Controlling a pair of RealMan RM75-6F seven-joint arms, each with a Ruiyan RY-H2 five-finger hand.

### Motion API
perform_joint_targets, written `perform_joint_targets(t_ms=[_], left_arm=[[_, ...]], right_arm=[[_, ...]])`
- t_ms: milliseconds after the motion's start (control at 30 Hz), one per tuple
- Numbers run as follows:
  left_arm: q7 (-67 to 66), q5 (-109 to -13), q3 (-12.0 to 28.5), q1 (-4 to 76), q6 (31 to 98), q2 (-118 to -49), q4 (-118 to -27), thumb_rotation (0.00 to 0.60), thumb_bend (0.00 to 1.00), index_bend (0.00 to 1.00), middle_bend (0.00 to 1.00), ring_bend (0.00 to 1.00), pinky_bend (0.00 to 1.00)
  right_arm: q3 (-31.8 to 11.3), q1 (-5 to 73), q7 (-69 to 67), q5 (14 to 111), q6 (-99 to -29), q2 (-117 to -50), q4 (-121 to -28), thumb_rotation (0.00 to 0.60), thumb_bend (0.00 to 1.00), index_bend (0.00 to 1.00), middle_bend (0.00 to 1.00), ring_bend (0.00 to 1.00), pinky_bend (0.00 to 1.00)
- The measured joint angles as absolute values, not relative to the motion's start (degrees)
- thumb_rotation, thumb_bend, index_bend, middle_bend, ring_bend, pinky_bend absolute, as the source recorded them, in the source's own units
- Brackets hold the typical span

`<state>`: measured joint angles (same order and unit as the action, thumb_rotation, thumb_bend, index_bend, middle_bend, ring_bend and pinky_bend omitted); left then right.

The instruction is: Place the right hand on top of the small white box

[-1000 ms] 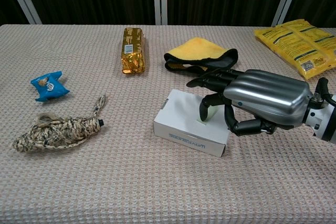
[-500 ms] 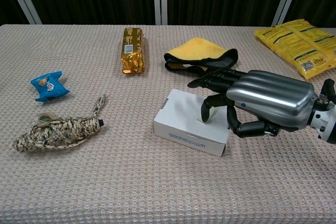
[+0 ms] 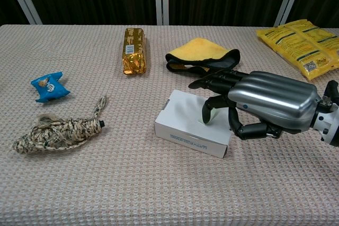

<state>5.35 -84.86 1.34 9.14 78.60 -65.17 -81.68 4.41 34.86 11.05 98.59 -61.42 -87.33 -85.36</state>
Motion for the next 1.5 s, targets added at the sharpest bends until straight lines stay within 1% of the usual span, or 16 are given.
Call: perform_joint_targets(t_ms=[267, 600, 800, 1100, 1333, 1500], left_arm=[[5.1, -84.8, 1.4, 9.1, 78.7, -65.0, -81.9, 0.6, 0.02, 0.08, 0.06, 0.0, 0.09], [5.1, -84.8, 1.4, 9.1, 78.6, -65.0, -82.0, 0.6, 0.02, 0.08, 0.06, 0.0, 0.09], [5.3, -84.6, 1.4, 9.1, 78.6, -65.0, -81.8, 0.6, 0.02, 0.08, 0.06, 0.0, 0.09], [5.7, -84.6, 1.4, 9.0, 78.6, -65.1, -81.5, 0.6, 0.02, 0.08, 0.06, 0.0, 0.09], [5.7, -84.6, 1.4, 9.0, 78.5, -65.1, -81.5, 0.6, 0.02, 0.08, 0.06, 0.0, 0.09], [5.8, -84.5, 1.3, 9.1, 78.1, -65.2, -81.2, 0.6, 0.02, 0.08, 0.06, 0.0, 0.09]], right_arm=[[4.5, 34.7, 11.5, 97.7, -60.5, -87.8, -84.9, 0.156, 1.0, 0.36, 0.0, 0.0, 0.0], [3.5, 35.1, 10.7, 98.6, -61.8, -88.8, -84.3, 0.165, 1.0, 0.36, 0.0, 0.0, 0.0], [3.4, 35.3, 11.8, 97.7, -60.5, -89.1, -84.1, 0.165, 1.0, 0.36, 0.0, 0.0, 0.0], [3.0, 35.4, 11.2, 98.2, -61.5, -89.5, -83.9, 0.165, 1.0, 0.36, 0.0, 0.0, 0.0], [3.3, 35.5, 11.9, 97.1, -60.0, -90.0, -83.0, 0.166, 1.0, 0.36, 0.0, 0.0, 0.0], [3.2, 35.3, 11.6, 97.4, -61.1, -89.9, -82.9, 0.166, 1.0, 0.36, 0.0, 0.0, 0.0]])
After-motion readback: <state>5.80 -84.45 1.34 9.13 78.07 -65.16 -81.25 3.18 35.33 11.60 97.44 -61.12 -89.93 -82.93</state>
